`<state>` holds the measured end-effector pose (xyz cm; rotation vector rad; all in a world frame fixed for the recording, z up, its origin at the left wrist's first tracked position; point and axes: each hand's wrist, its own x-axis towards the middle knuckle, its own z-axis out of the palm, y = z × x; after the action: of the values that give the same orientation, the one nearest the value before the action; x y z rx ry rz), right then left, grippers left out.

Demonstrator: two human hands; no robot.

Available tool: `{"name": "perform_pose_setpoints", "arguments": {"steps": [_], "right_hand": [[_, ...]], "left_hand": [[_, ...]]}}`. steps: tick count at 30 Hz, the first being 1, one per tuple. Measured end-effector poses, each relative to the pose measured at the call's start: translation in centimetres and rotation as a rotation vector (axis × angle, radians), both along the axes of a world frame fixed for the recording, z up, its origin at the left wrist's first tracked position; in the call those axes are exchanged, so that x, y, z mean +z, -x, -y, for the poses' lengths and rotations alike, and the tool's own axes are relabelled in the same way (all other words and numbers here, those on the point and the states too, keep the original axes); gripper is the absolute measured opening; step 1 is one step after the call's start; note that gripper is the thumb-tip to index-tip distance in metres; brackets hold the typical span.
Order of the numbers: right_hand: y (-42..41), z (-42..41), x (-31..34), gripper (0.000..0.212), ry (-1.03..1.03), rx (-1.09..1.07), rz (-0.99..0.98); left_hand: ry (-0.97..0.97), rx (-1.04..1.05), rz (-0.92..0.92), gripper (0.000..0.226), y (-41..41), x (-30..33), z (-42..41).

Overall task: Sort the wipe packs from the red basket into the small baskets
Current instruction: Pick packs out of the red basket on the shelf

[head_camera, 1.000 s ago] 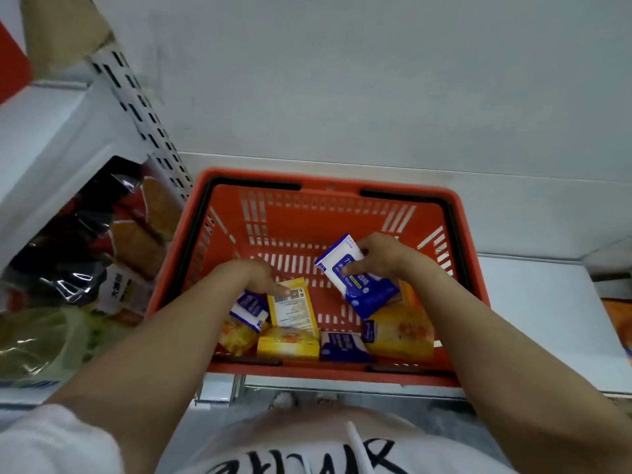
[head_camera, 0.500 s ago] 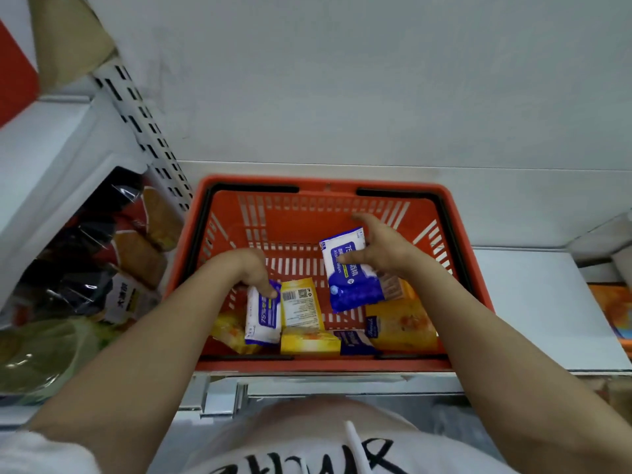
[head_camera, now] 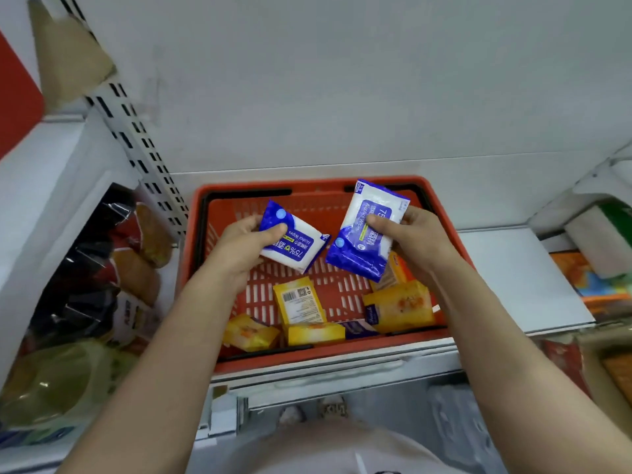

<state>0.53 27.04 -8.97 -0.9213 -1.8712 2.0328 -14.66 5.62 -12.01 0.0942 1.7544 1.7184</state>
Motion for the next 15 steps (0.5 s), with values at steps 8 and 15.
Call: {"name": "perform_pose_setpoints", "arguments": {"steps": [8, 15], "right_hand": [[-7.3, 0.4, 2.2, 0.027, 0.168, -0.17, -0.183], [-18.5, -1.3, 2.3, 0.027, 0.185, -0.269, -0.22]], "left_hand": [[-0.113, -0.042, 0.01, 0.026, -5.7, 1.9, -4.8], [-0.322, -0.13, 0.047, 0.027, -16.9, 4.4, -10.6]]}}
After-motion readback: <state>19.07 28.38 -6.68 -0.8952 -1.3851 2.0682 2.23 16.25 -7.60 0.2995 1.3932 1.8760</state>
